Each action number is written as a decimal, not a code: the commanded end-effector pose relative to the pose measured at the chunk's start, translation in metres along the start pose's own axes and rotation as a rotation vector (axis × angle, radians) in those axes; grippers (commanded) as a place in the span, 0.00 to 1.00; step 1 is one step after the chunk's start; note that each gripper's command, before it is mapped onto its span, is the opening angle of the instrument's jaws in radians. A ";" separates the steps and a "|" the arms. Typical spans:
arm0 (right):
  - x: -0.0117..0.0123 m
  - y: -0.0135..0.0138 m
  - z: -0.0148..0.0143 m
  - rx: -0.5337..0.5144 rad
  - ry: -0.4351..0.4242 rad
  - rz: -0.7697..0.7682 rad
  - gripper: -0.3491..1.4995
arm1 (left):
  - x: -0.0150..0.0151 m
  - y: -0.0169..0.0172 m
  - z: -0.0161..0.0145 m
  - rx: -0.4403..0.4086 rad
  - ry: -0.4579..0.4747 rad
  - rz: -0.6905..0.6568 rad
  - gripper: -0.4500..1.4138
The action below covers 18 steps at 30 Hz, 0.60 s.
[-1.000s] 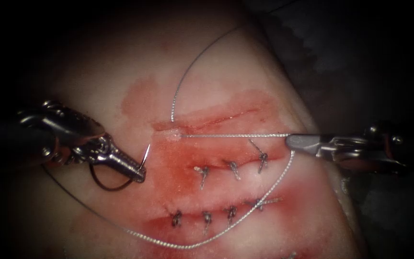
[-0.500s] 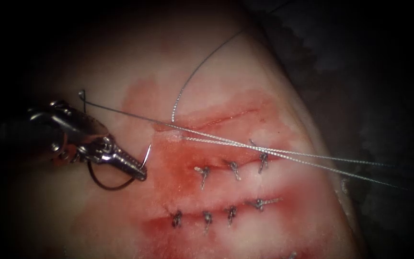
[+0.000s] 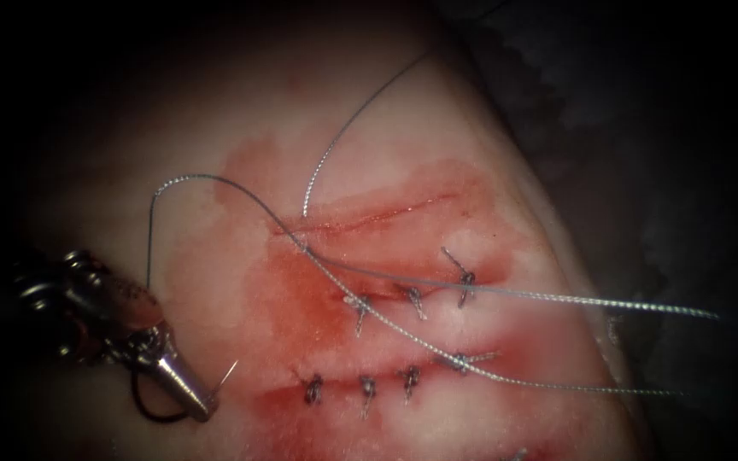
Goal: Wound Closure
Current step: Pull the thread completely through the tissue using the right gripper, leaving a short tail at the top half of the tissue
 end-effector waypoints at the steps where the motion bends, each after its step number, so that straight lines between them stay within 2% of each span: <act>1: 0.0002 0.0032 0.0016 -0.021 0.005 -0.009 0.47 | 0.0002 0.0003 0.0000 -0.015 0.033 0.015 0.00; 3: 0.0003 0.0059 0.0026 -0.058 0.024 -0.048 0.51 | 0.0017 0.0000 -0.0002 -0.036 0.082 0.020 0.00; 4: 0.0005 0.0070 0.0030 -0.081 0.039 -0.056 0.48 | 0.0025 -0.0002 -0.0004 -0.040 0.105 0.006 0.00; 6: 0.0012 0.0094 0.0044 -0.116 0.058 -0.083 0.49 | 0.0037 -0.0008 -0.0009 -0.029 0.134 0.014 0.00; 9: 0.0026 0.0124 0.0072 -0.191 0.101 -0.078 0.65 | 0.0050 -0.0021 -0.0021 -0.007 0.170 0.031 0.00; 12: 0.0046 0.0145 0.0104 -0.239 0.163 -0.106 0.65 | 0.0067 -0.0030 -0.0027 0.004 0.206 0.029 0.01; 13: 0.0054 0.0153 0.0118 -0.265 0.196 -0.134 0.65 | 0.0074 -0.0031 -0.0028 0.005 0.216 0.012 0.06; 14: 0.0058 0.0159 0.0129 -0.277 0.221 -0.155 0.65 | 0.0082 -0.0032 -0.0028 0.005 0.227 0.008 0.23; 15: 0.0062 0.0165 0.0139 -0.285 0.242 -0.170 0.65 | 0.0087 -0.0031 -0.0027 0.004 0.232 0.001 0.32; 18: 0.0069 0.0181 0.0170 -0.331 0.289 -0.208 0.65 | 0.0090 -0.0027 -0.0024 0.003 0.248 -0.012 0.50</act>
